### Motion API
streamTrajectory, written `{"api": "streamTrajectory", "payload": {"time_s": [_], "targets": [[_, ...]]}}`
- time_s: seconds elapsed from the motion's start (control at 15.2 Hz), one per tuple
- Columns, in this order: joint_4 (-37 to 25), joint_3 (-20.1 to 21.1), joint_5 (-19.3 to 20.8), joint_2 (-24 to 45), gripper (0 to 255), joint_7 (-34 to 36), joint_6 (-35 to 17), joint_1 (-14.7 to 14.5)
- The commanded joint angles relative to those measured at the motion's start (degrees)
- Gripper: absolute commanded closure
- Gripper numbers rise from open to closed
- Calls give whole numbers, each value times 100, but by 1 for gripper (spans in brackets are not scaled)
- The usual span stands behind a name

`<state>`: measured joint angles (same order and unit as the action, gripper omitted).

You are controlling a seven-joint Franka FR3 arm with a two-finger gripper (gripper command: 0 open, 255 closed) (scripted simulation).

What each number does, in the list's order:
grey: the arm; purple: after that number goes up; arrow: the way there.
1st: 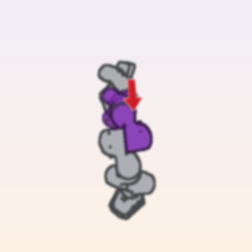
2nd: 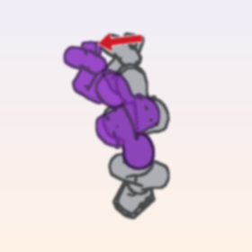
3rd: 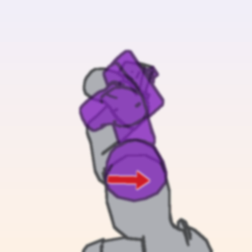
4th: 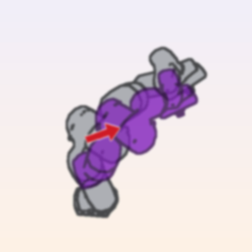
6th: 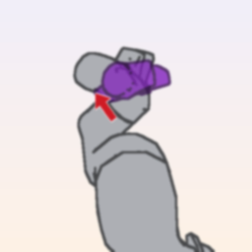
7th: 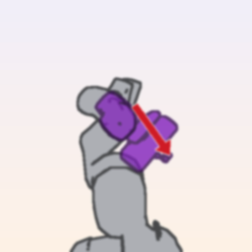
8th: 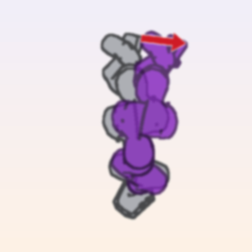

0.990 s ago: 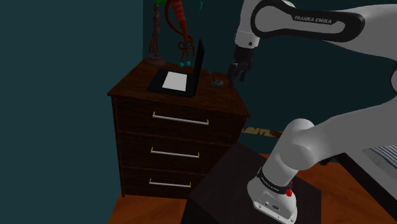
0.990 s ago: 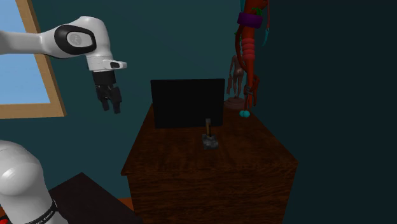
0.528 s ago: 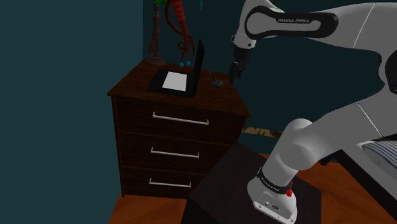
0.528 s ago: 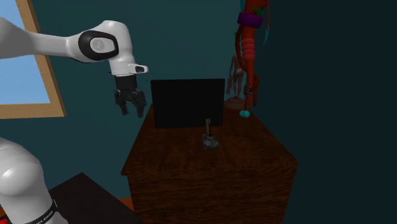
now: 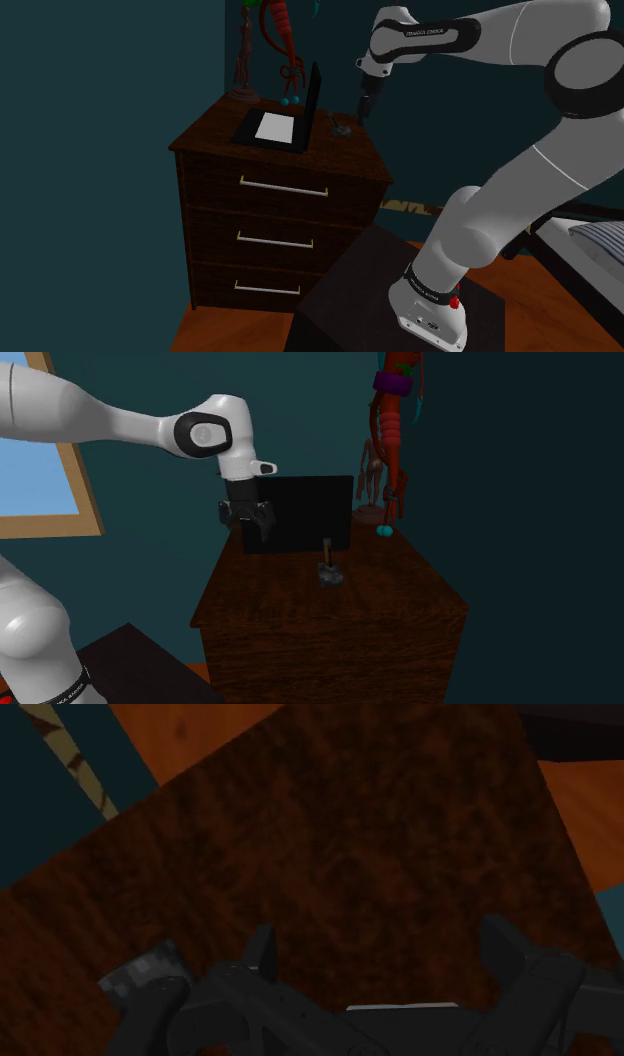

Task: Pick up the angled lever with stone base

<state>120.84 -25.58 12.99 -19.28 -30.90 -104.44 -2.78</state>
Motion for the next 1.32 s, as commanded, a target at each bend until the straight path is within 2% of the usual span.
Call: {"api": "streamTrajectory", "payload": {"time_s": [0.0,0.26,0.53,0.73,0.99,1.25], "targets": [[-335,-269,-154,443,0,-550,-148,-45],[-1114,-694,-697,1428,0,-1622,-327,-74],[-2074,-923,-1446,2533,0,-2710,-317,108],[-2941,-917,-2024,3393,0,-3441,-158,423],[-4368,-711,-2672,4559,0,-4193,251,1026],[-4179,-677,-2687,4590,0,-4221,34,1024]]}}
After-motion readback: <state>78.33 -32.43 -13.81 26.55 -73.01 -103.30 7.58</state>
